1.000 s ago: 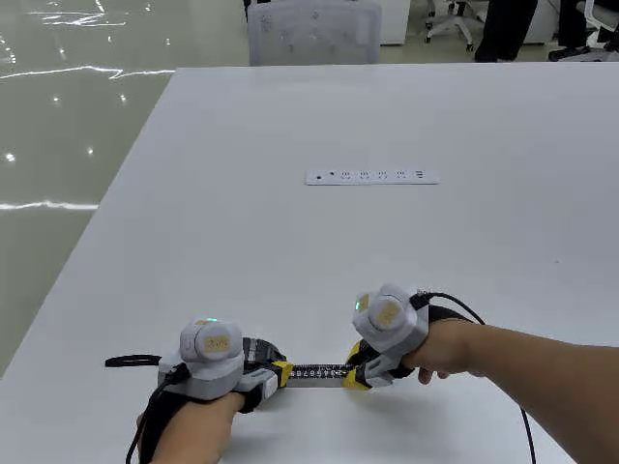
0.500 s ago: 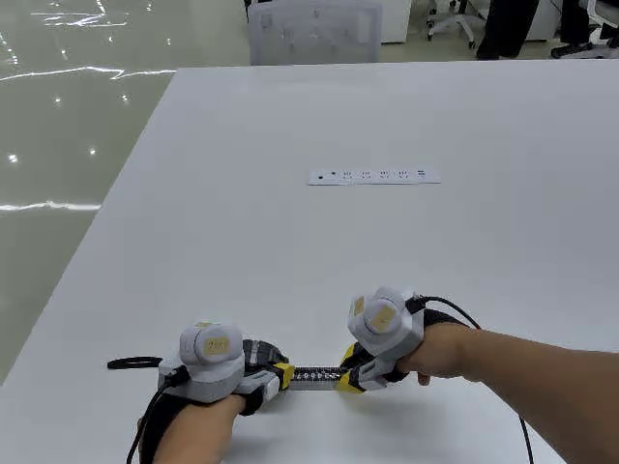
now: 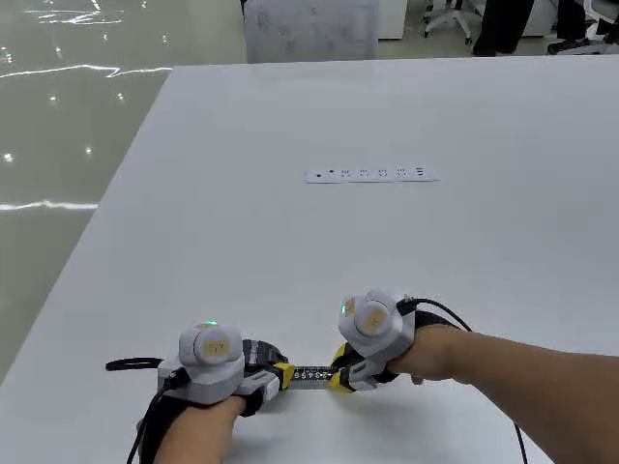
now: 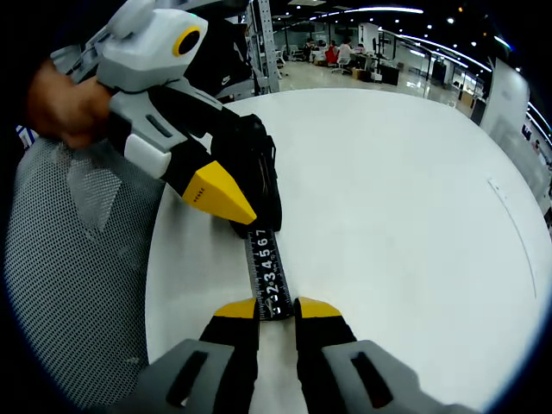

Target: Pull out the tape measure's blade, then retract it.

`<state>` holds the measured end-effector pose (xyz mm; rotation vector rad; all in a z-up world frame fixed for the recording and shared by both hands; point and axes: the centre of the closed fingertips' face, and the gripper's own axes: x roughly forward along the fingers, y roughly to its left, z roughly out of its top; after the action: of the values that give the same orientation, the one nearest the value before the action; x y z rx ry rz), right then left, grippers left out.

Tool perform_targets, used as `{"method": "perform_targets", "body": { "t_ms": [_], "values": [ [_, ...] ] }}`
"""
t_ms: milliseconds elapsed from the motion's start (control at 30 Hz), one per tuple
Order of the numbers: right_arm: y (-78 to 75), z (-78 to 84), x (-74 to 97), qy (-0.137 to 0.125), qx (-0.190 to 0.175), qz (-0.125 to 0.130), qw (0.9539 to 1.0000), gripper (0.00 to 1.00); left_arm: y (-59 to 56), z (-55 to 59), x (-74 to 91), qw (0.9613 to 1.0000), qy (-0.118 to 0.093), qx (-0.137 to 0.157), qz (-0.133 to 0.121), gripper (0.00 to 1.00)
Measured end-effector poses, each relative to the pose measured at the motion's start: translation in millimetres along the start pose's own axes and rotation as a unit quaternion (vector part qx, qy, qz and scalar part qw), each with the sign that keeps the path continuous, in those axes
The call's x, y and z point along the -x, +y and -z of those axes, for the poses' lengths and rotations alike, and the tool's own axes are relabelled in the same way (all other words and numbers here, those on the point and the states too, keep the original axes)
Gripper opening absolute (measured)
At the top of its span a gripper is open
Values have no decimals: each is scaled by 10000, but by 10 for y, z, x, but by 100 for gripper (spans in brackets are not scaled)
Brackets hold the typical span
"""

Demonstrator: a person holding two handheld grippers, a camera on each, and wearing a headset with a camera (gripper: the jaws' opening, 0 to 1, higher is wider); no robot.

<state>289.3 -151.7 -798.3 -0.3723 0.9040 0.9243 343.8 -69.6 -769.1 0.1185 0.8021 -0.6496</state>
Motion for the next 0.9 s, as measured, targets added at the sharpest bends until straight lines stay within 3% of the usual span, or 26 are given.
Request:
{"method": "perform_targets", "body": {
  "t_ms": [900],
  "values": [
    [35, -181, -118, -161, -82, -103, 9998, 14, 1, -3, -3, 10000, 13, 29, -1, 60]
  ]
}}
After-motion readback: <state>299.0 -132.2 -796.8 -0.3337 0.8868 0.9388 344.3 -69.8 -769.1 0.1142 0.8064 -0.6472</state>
